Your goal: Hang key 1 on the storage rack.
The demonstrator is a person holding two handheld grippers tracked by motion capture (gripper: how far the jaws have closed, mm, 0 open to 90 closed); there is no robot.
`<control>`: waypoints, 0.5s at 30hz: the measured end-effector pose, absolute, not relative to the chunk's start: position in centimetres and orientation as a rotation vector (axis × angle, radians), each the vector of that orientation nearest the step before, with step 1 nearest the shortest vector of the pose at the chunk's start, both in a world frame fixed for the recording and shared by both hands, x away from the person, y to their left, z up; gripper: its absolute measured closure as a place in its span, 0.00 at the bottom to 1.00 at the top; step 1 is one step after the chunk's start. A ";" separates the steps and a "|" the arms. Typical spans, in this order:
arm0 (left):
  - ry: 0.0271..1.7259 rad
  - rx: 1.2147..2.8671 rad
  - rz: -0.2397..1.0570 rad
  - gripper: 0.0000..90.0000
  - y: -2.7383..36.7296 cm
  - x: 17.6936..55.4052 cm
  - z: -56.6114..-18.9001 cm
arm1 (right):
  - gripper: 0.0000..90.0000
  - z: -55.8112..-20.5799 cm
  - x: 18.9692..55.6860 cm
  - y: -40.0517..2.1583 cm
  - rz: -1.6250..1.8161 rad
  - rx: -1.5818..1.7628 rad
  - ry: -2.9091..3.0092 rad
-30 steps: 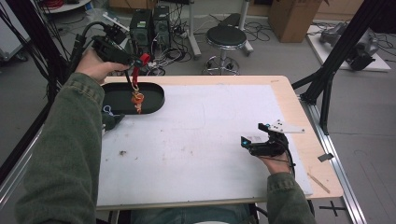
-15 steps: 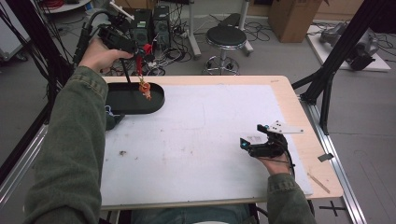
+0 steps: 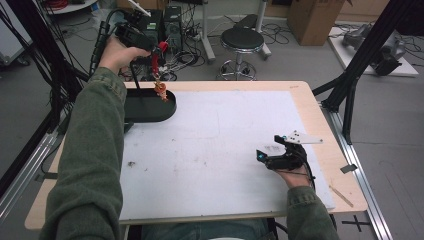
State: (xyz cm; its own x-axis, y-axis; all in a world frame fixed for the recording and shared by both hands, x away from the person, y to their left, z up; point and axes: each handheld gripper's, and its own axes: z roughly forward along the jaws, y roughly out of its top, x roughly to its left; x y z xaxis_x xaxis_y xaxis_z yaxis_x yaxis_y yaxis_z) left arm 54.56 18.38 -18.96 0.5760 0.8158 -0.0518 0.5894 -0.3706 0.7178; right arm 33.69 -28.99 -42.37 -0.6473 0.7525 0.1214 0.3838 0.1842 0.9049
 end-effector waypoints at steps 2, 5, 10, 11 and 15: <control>1.112 2.074 0.395 0.83 18.3 54.8 -19.0 | 0.00 -42.4 33.6 -29.0 1.455 1.071 2.117; 1.135 2.062 0.403 0.83 18.2 55.2 -18.7 | 0.00 -42.3 33.6 -29.0 1.471 1.062 2.113; 1.147 2.078 0.451 0.83 18.0 55.6 -18.3 | 0.00 -42.1 33.6 -29.0 1.449 1.049 2.116; 1.150 2.068 0.460 0.83 18.0 55.6 -18.2 | 0.00 -42.1 33.6 -29.1 1.444 1.041 2.111; 1.187 2.033 0.481 0.83 18.5 56.1 -18.3 | 0.00 -42.0 33.6 -29.4 1.458 1.061 2.096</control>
State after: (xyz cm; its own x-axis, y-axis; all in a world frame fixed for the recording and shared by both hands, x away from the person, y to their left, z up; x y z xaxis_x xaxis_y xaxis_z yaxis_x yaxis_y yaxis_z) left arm 56.08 18.50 -18.33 0.5061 0.8616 -0.0385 0.5921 -0.3147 0.7419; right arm 33.65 -29.38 -42.02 -0.6455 0.7555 0.1120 0.3675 0.1787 0.9127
